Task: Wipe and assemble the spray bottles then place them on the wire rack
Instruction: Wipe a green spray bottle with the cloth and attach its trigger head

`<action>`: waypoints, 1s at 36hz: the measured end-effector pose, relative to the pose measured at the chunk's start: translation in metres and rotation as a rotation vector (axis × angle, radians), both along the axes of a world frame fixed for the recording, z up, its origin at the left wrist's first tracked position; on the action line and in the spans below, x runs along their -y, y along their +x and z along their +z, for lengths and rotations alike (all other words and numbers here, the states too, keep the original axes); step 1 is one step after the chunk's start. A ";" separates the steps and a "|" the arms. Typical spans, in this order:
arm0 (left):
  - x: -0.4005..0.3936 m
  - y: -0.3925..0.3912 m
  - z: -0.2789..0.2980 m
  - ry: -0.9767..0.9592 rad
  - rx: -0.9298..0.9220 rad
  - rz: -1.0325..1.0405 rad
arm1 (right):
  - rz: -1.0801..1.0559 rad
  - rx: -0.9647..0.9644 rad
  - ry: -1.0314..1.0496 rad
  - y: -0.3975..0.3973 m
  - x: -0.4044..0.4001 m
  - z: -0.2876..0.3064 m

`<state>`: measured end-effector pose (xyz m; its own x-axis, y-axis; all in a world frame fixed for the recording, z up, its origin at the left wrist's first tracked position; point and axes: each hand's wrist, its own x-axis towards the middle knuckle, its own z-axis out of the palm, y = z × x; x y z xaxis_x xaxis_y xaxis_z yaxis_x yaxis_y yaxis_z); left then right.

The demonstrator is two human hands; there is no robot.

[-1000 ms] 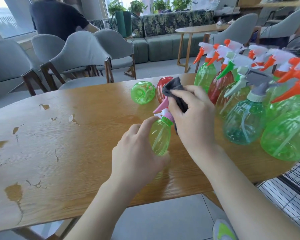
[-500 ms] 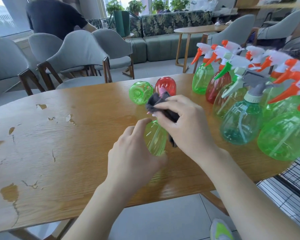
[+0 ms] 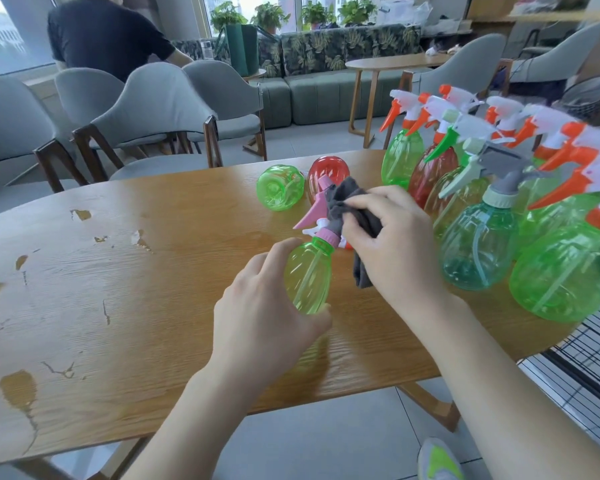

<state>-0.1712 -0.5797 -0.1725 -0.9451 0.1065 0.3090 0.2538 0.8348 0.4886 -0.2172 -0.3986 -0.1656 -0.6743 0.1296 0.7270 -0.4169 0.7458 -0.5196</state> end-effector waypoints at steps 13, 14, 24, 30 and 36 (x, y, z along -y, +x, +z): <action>0.007 -0.001 -0.003 0.068 -0.020 -0.005 | -0.035 -0.006 -0.063 0.004 0.002 -0.011; 0.008 -0.002 -0.004 0.086 -0.022 -0.006 | -0.068 0.001 -0.075 0.002 0.000 -0.014; 0.042 -0.017 -0.007 0.206 -0.001 0.107 | 0.105 0.246 -0.401 0.006 0.020 -0.017; 0.071 -0.041 -0.010 0.366 0.017 0.215 | 0.209 0.382 -0.521 0.006 0.034 -0.027; 0.082 -0.058 -0.015 0.433 -0.002 0.265 | 0.227 0.443 -0.506 0.004 0.039 -0.038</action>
